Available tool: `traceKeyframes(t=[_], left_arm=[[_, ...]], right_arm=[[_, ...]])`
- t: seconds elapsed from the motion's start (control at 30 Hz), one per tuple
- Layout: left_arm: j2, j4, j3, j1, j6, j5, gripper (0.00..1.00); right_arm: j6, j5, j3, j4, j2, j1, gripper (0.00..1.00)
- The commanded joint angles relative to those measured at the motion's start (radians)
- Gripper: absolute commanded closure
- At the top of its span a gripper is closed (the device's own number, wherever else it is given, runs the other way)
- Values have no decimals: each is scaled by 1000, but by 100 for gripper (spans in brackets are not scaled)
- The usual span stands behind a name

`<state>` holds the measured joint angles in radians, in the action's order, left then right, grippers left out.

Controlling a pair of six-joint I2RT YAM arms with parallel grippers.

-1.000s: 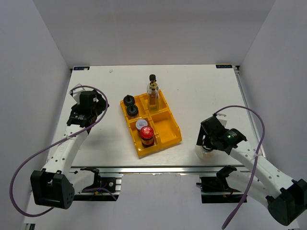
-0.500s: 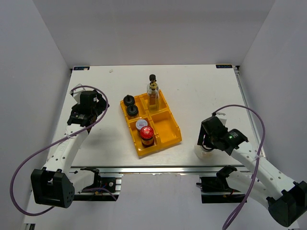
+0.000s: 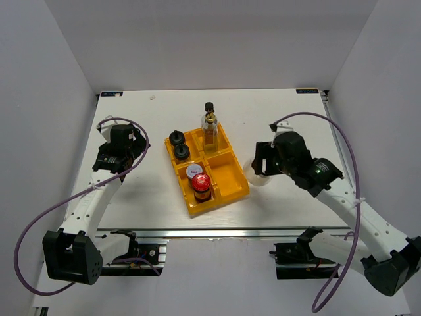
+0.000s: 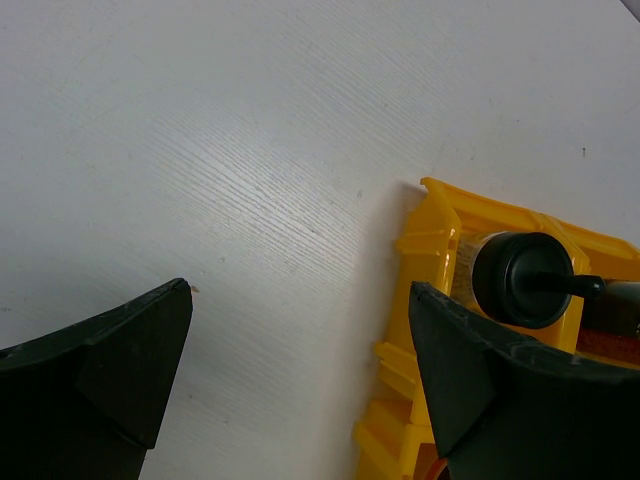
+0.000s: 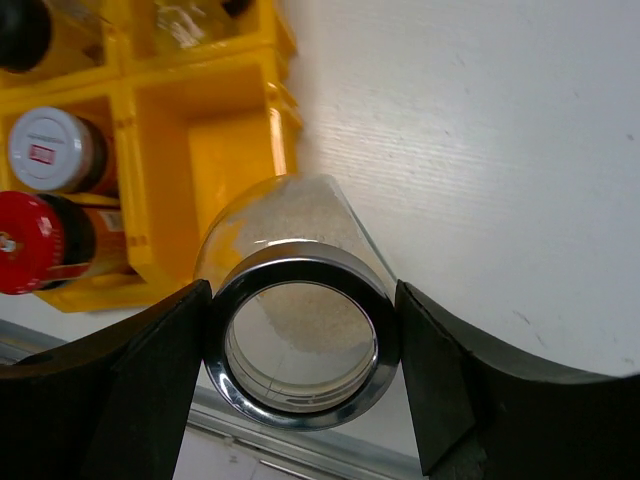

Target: Organize the condiment bottles

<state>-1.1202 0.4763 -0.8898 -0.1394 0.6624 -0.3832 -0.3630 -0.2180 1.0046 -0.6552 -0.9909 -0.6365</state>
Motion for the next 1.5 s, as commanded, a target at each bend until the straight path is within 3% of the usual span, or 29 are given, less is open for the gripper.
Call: traceKeyframes(t=[0.0,0.23,0.47,0.8,1.47], left_arm=[[14,-21,0,4,-6,-19,2],[19,-21,5,4,-14,-19,2],[39,-38,20,4,-18,6,2],[42,-28,14,4,-11,10,2],[33,-22,11,4,-4,12,2]], right_arm=[[6,-33,91,158,-28,-75,100],[-5,-125,175,239,-172,-251,100],[-39,-191,186,302,-235,-295,100],[-267,-478,172,284,-296,-367,100],[-396,-428,148,203,-428,-371,100]])
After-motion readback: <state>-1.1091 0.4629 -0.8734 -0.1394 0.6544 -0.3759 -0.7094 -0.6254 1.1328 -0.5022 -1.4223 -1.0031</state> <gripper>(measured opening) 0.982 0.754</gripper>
